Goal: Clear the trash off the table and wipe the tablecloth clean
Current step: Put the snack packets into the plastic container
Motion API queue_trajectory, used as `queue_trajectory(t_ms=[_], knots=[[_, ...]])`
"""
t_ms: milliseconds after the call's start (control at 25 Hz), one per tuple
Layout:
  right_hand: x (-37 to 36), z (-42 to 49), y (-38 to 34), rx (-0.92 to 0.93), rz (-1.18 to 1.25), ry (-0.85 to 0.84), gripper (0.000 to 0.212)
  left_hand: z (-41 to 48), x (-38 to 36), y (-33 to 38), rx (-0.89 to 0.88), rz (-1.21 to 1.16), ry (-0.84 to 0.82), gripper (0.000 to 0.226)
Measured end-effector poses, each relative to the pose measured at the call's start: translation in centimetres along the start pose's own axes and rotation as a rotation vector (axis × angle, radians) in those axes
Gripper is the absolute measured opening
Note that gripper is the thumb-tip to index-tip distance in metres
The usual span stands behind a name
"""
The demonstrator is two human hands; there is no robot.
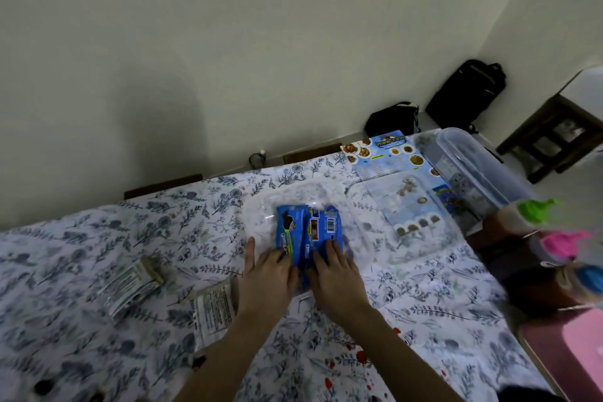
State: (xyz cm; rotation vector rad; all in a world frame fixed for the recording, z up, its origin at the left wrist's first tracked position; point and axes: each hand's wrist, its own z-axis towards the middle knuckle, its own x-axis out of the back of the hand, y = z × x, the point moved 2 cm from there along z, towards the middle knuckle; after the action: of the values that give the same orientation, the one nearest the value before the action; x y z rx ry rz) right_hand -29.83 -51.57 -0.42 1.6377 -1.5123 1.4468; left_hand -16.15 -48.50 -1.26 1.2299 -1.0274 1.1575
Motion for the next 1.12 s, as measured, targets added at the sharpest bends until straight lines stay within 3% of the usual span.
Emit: queue_trajectory(t_ms=[80, 200, 320, 400, 520, 720, 920, 1000, 1120], knots=[[-0.1, 0.0, -0.1, 0.002, 0.065, 0.06, 0.083, 0.0, 0.3, -0.8, -0.008, -0.132, -0.016, 0.024], [0.2, -0.5, -1.7, 0.061, 0.312, 0.266, 0.037, -0.5, 2.6, -2.8, 0.012, -0.561, -0.012, 0.03], [0.5, -1.6, -5.5, 0.262, 0.472, 0.477, 0.022, -2.6, 4.4, -6.6, 0.064, -0.748, 0.017, 0.025], [-0.6, -2.2, -9.1, 0.415, 0.418, 0.479, 0.021, -4.7, 4.2, -10.7, 0.142, -0.735, 0.032, 0.022], [-4.6, -2.2, -14.1, 0.546, 0.313, 0.277, 0.032, -7.8, 2.4, -18.3, 0.284, -0.59, -0.022, 0.03], [-10.7, -1.0, -15.9, 0.386, -0.056, -0.091, 0.075, -10.5, -0.7, -26.9, 0.319, -0.278, -0.206, 0.063], [-12.1, -1.9, -15.9, 0.322, -0.046, 0.015, 0.076, -12.8, -1.3, -25.1, 0.247, -0.193, -0.225, 0.064], [-11.8, -2.4, -15.8, 0.298, 0.025, 0.048, 0.068, -13.5, -1.1, -23.2, 0.206, -0.285, -0.193, 0.053], [-11.2, -3.8, -15.4, 0.241, 0.216, 0.126, 0.053, -13.9, -0.4, -21.0, 0.323, -0.754, -0.149, 0.049]])
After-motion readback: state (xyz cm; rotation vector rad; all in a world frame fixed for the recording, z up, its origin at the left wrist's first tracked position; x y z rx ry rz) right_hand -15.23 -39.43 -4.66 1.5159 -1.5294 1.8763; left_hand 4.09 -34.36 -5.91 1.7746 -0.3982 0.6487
